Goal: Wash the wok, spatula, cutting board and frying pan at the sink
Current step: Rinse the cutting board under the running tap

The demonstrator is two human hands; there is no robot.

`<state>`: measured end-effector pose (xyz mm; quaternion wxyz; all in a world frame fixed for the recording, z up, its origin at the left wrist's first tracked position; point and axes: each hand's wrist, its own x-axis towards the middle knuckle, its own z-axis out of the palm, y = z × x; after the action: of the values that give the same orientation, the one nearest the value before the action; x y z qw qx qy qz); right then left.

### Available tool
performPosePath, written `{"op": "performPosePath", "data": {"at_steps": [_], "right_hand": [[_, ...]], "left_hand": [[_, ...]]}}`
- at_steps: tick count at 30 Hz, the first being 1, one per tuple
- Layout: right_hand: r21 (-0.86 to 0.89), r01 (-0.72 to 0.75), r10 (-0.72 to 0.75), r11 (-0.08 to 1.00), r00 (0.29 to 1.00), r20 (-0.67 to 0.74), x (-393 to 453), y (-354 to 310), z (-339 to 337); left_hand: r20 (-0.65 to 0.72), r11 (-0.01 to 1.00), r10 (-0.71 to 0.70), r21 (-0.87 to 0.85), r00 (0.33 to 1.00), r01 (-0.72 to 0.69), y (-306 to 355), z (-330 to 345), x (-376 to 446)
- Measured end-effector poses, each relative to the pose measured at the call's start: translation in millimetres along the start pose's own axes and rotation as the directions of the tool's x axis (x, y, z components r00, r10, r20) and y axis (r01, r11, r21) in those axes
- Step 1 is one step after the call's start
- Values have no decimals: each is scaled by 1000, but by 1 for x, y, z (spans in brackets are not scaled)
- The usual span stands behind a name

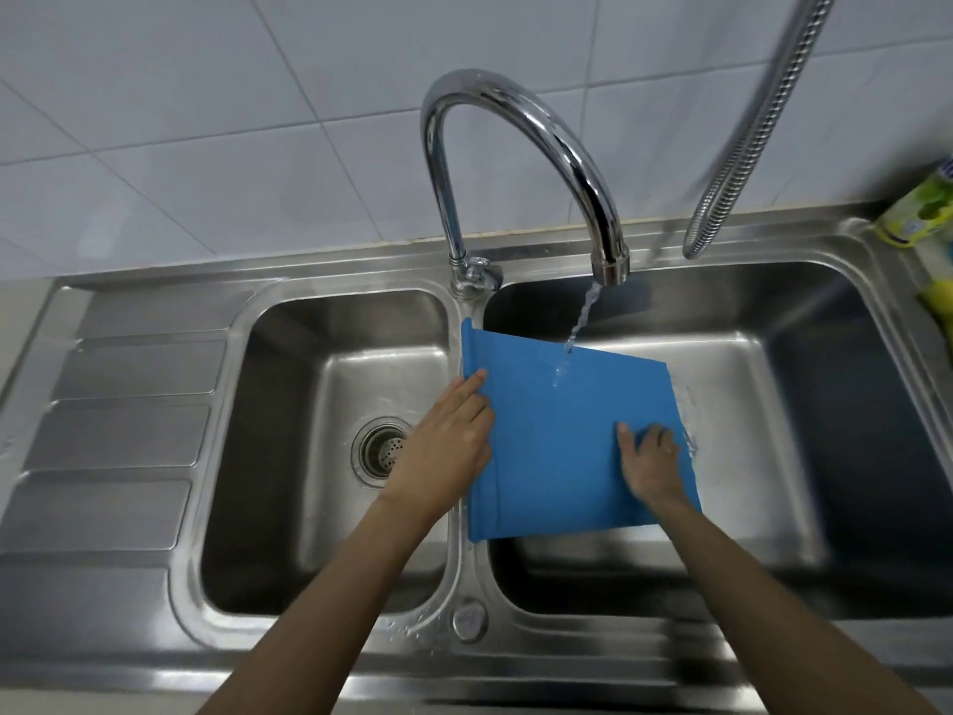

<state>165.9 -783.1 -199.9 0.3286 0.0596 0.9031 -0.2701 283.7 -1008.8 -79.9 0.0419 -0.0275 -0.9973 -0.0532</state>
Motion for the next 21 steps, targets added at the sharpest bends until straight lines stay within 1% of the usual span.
{"op": "performPosePath", "data": {"at_steps": [1,2,4,5,6,7,8,9,10,11,12,15,16,17,19,21], "right_hand": [[-36,100,-101,994,995,-11,-12,5,6],[-80,232,-235,969,972,-23,-28,8,15],[-165,490,-495,856,869,7,-62,6,32],[-180,570,-572,801,819,47,-73,2,35],[-193,617,-614,763,785,81,-77,-3,36],[-227,644,-642,731,761,94,-80,-7,37],[-283,646,-657,709,751,67,-82,-8,37],[-334,629,-664,702,747,11,-86,-9,36],[-347,608,-662,714,747,-53,-92,-13,35],[-297,612,-662,733,742,-104,-100,-21,33],[-211,648,-678,732,724,-128,-108,-34,30],[79,782,-750,618,617,-240,-125,-106,13],[164,799,-748,578,599,-284,-125,-135,6],[211,806,-736,554,592,-330,-121,-162,1],[184,793,-693,581,600,-400,-103,-211,-6],[106,761,-666,640,618,-418,-81,-240,-9]], "left_hand": [[-7,1000,-2,-4,1000,2,0,1,0],[-17,1000,-1,-2,1000,1,1,2,-1],[-20,1000,4,7,1000,-4,1,2,-3],[-22,1000,10,12,1000,-10,1,2,-3],[-23,1000,16,13,1000,-15,0,1,-3],[-19,1000,14,9,1000,-13,-1,0,-3],[-11,1000,16,10,1000,-16,-1,-1,-3],[-2,1000,23,14,1000,-23,-1,-1,-3],[3,999,29,23,1000,-29,-1,-1,-3],[5,999,34,30,999,-34,-1,-1,-3],[4,999,36,33,999,-36,-2,-1,-4],[39,998,45,33,998,-46,-3,1,-4],[54,998,50,23,997,-52,-3,1,-4],[58,999,54,3,997,-54,-5,2,-3],[57,999,45,-31,997,-43,-7,3,-2],[56,999,42,5,998,-42,-7,3,-2]]}}
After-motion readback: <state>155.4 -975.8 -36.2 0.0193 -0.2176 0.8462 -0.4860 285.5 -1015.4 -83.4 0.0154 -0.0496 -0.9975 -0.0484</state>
